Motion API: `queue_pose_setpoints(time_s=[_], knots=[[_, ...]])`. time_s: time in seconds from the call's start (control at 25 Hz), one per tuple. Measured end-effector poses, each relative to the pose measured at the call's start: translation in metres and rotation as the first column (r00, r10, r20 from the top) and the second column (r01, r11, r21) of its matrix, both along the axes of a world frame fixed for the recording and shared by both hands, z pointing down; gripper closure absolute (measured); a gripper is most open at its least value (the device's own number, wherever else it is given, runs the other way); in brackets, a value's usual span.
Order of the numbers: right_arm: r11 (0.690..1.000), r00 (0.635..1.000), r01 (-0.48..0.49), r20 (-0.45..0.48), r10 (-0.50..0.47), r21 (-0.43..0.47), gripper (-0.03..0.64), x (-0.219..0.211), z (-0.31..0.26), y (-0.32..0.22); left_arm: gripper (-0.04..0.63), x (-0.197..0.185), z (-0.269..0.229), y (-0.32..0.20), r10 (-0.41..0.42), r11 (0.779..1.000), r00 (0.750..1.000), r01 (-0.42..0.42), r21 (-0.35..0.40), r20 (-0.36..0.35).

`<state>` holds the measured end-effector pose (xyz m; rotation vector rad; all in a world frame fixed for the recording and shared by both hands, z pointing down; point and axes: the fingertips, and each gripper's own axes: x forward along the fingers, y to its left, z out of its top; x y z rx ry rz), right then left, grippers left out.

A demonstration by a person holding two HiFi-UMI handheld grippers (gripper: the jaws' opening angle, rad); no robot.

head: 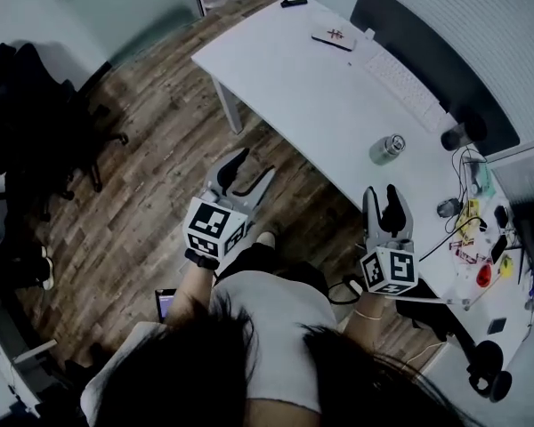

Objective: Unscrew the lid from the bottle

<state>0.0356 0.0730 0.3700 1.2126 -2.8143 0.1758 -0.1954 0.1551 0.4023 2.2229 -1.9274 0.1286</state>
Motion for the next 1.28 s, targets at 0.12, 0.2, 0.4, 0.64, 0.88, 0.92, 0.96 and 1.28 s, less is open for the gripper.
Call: queue_pose_setpoints(time_s=[0.12,0.2,0.4,0.64,0.88,0.92,0.96,1.28], knots=[[1.000,1.000,-0.024,0.000,0.024,-0.014,0.426,-0.002,0.001,-0.008,0.330,0.001,0.007,-0.006,0.043,0.999,0.999,-0.044,-0.017,-0.009],[0.999,0.999,-0.040,-0.003,0.040,-0.025,0.406,0.000,0.004,-0.012,0.330,0.007,0.012,-0.010,0.075,0.997,0.997,-0.075,-0.030,-0.015],[0.995,0.995,-0.096,-0.001,0.096,-0.042,0.367,0.010,0.013,-0.034,0.331,0.028,0.024,-0.036,0.156,0.986,0.987,-0.158,-0.049,-0.034],[0.987,0.988,-0.149,0.022,0.150,-0.062,0.354,0.034,0.023,-0.074,0.330,0.061,0.022,-0.096,0.259,0.965,0.965,-0.260,-0.045,-0.025],[0.979,0.980,-0.187,0.050,0.191,-0.084,0.348,0.057,0.022,-0.130,0.331,0.095,0.004,-0.181,0.370,0.929,0.929,-0.370,-0.007,-0.009],[0.978,0.979,-0.192,0.056,0.197,-0.081,0.348,0.061,0.020,-0.140,0.331,0.102,0.001,-0.195,0.387,0.922,0.922,-0.387,0.002,-0.009],[0.977,0.978,-0.198,0.059,0.202,-0.076,0.348,0.066,0.018,-0.149,0.330,0.109,-0.002,-0.208,0.401,0.916,0.916,-0.401,0.010,-0.008],[0.967,0.965,-0.248,0.075,0.252,-0.052,0.348,0.091,0.005,-0.195,0.330,0.152,-0.014,-0.276,0.507,0.861,0.862,-0.507,0.052,-0.002]])
